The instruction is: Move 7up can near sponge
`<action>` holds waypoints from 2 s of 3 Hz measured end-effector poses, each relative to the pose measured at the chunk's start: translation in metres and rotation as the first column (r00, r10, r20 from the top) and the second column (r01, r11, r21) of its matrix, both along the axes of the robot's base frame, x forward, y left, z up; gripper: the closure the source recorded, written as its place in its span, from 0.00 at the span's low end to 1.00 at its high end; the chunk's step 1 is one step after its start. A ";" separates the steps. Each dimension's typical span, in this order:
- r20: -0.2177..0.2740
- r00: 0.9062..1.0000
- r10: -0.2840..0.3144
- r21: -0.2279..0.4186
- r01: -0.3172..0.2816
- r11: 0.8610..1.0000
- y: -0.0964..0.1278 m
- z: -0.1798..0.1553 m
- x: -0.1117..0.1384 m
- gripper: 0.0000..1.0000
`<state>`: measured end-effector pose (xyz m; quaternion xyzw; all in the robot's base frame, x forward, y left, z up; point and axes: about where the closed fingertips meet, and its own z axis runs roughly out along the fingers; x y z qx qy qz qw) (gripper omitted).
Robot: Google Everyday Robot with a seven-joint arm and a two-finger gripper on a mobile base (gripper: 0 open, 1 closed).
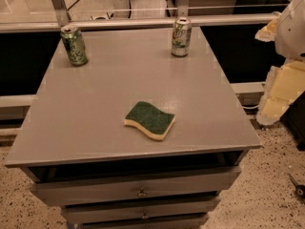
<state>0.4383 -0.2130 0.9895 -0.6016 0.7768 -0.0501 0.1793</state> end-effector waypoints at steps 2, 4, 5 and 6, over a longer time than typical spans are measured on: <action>0.026 1.000 -0.002 0.026 0.001 1.000 0.000 -0.007 0.020 0.00; 0.180 0.981 -0.078 0.233 0.035 0.972 0.005 -0.047 0.173 0.00; 0.215 0.967 -0.139 0.369 0.051 0.928 0.012 -0.059 0.231 0.00; 0.205 0.954 -0.217 0.535 0.076 0.841 0.020 -0.073 0.282 0.00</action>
Offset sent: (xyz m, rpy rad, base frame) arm 0.1035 -0.0036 -0.0401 0.1360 -0.1173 -0.0074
